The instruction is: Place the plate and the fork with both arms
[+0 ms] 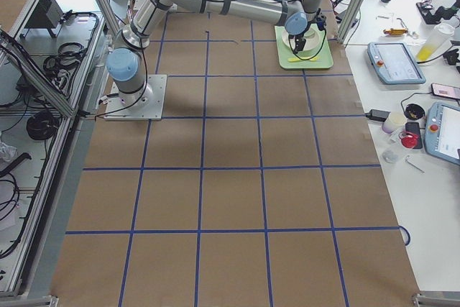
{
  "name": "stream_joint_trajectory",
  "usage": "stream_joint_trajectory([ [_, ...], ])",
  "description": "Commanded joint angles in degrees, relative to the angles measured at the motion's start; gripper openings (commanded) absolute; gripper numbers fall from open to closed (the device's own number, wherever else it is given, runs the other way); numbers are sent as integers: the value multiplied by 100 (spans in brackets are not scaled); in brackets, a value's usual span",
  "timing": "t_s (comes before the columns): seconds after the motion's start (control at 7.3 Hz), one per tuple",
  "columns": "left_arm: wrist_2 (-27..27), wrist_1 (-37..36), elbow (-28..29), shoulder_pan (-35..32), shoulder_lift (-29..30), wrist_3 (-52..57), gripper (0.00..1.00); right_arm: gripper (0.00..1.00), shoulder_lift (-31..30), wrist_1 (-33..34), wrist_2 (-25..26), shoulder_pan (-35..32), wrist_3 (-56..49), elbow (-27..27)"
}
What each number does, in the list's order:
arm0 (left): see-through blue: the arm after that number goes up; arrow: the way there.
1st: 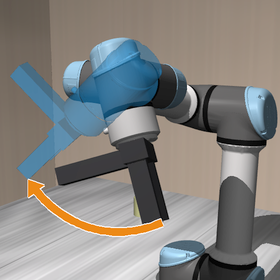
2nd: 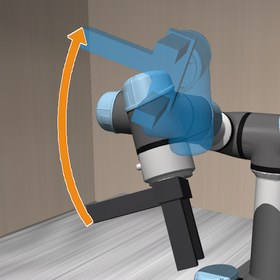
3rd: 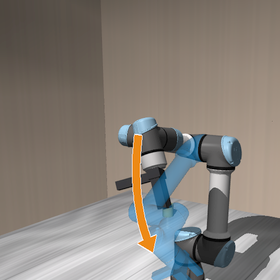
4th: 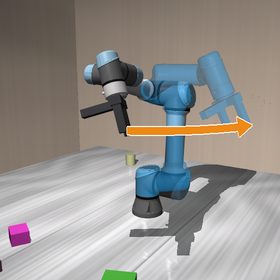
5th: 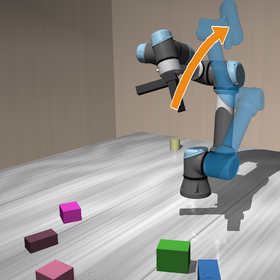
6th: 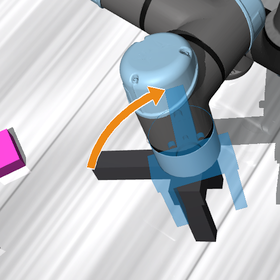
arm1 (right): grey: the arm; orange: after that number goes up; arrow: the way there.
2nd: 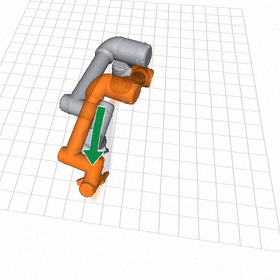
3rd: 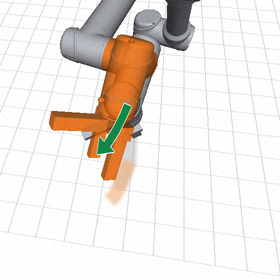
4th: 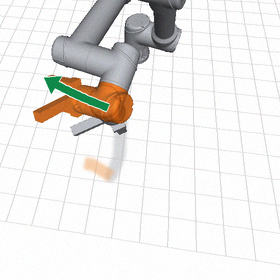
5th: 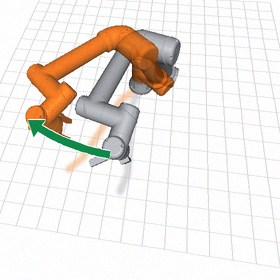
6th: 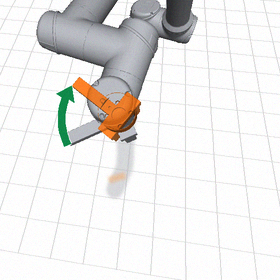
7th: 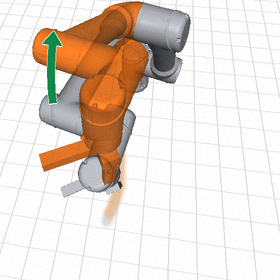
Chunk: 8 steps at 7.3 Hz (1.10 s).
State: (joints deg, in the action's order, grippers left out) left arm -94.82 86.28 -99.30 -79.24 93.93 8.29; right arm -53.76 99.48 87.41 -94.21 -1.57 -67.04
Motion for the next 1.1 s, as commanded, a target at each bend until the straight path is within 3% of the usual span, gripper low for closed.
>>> stream_joint_trajectory([
  [0.0,16,-102,16,-47,-50,-222,100,100,-861,-219,486,-1,-228,-737],
  [0.41,7,-321,339,-91,-33,-275,100,100,-2022,-1130,514,8,-221,-1013],
  [0.68,42,455,1110,-161,142,-336,100,100,-2322,-1395,471,-9,-221,-1057],
  [0.96,341,530,1439,-161,275,-345,100,100,-2621,-1746,418,-18,-195,-1066],
])
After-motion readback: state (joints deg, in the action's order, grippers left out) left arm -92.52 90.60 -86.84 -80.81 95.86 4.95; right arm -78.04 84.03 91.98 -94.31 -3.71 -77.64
